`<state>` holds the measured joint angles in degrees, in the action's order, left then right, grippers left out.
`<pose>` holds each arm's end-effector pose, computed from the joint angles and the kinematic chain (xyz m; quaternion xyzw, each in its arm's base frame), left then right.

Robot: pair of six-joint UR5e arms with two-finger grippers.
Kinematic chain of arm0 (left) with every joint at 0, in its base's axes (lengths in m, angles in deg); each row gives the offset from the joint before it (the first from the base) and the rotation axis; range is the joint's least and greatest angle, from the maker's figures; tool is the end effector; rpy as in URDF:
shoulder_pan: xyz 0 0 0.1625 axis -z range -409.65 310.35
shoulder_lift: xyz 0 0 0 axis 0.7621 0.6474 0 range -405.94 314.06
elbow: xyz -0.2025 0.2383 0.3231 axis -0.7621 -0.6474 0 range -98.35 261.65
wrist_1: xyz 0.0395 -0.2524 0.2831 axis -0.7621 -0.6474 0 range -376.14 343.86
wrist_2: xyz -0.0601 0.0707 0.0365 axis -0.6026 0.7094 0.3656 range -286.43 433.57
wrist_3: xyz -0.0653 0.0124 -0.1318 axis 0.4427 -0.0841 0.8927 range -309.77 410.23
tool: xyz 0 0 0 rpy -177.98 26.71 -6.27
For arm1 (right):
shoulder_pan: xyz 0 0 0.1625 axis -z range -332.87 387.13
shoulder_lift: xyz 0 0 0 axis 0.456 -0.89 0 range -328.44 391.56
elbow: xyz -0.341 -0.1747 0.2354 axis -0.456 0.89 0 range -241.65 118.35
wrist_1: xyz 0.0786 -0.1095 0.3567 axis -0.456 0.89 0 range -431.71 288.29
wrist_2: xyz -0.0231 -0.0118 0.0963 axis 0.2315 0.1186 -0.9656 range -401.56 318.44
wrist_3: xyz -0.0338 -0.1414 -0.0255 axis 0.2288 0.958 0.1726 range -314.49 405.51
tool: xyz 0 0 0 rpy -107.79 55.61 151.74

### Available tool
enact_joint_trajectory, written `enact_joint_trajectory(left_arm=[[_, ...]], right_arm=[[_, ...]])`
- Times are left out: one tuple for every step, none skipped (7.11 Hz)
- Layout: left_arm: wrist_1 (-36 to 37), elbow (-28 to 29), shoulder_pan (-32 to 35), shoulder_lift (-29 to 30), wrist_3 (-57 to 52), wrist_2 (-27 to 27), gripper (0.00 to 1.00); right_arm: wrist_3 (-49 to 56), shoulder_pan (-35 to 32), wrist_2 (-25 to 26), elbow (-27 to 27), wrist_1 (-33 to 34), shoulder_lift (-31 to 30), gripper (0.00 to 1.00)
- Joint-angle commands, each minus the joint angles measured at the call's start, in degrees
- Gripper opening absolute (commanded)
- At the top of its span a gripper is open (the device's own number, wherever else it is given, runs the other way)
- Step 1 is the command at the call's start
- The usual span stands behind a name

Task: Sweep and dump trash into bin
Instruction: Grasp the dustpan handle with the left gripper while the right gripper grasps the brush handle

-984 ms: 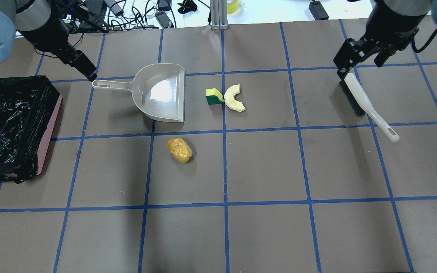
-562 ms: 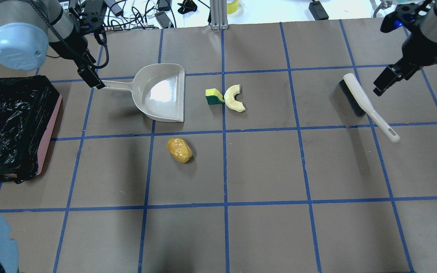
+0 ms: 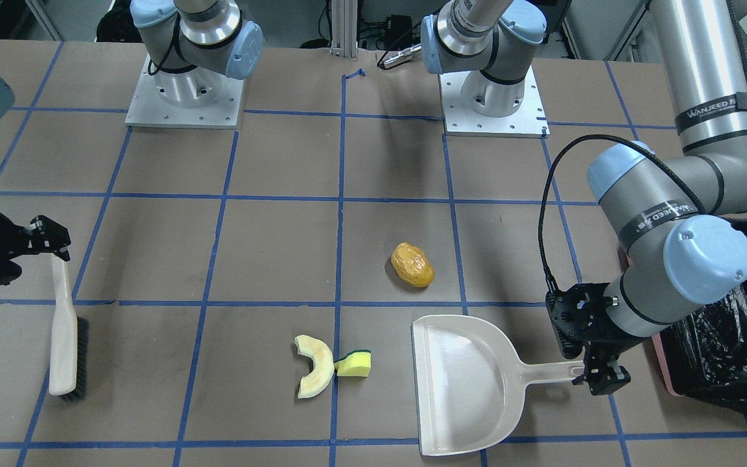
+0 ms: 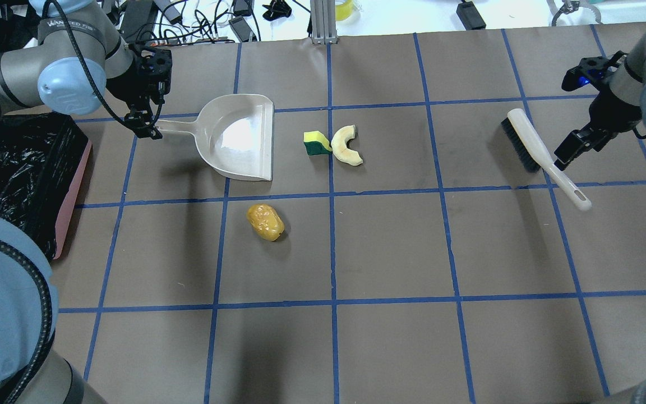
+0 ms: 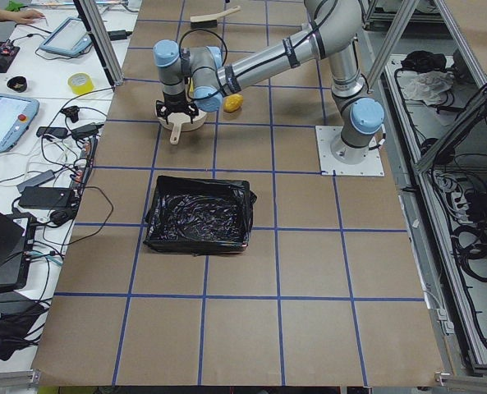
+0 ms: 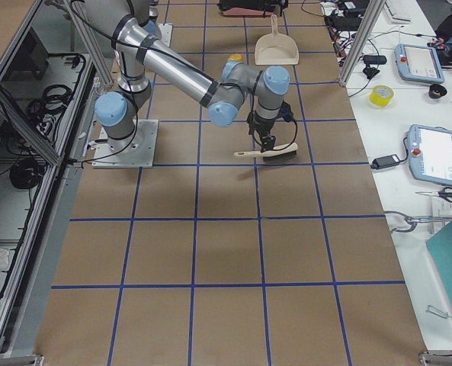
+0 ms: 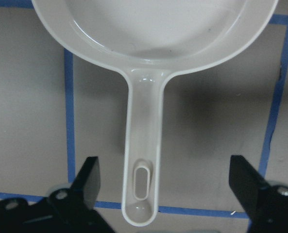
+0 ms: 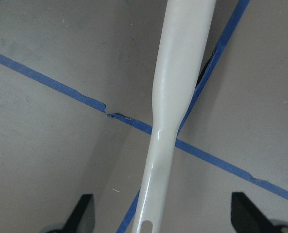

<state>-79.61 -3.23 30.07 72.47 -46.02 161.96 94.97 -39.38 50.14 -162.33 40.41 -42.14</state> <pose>-0.0194 -0.6640 0.2750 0.6818 0.7309 -0.0281 0.0143 -0.0937 -0.5387 0.2766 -0.2251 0.9733 0.0429 0.0133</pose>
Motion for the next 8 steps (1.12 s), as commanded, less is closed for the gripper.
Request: enact_joint_trajectory(left_arm=[[2.91, 1.21, -0.01, 3.31, -0.61, -0.41, 0.93], [3.87, 0.17, -0.01, 4.2, -1.04, -0.68, 0.93], [3.96, 0.07, -0.01, 4.73, -1.48, -0.68, 0.89], [3.88, -0.11, -0.01, 4.73, -1.05, -0.85, 0.89], [3.88, -0.8, -0.01, 4.82, -0.79, -1.38, 0.89], [3.88, -1.51, -0.01, 4.91, 1.13, -2.69, 0.89], [3.88, -1.43, 0.08, 5.52, 2.46, -2.96, 0.89], [4.4, -1.17, 0.26, 5.96, 4.04, -4.1, 0.89]], right_arm=[[0.37, 0.06, 0.41, -0.04, 0.56, 2.86, 1.0], [0.37, 0.06, 0.67, -0.83, 0.65, 3.56, 1.0], [0.02, 0.06, 2.41, -1.97, 0.74, 3.74, 1.0], [0.02, 0.06, 2.95, -2.67, 0.74, 3.83, 1.0], [-0.15, 0.06, 3.05, -2.94, 0.91, 3.83, 1.0], [-0.07, 0.06, 3.05, -3.03, 0.92, 3.92, 0.89], [-0.07, 0.06, 3.05, -3.03, 0.83, 3.92, 0.61], [-0.15, 0.06, 3.05, -3.03, 0.74, 4.1, 0.48]])
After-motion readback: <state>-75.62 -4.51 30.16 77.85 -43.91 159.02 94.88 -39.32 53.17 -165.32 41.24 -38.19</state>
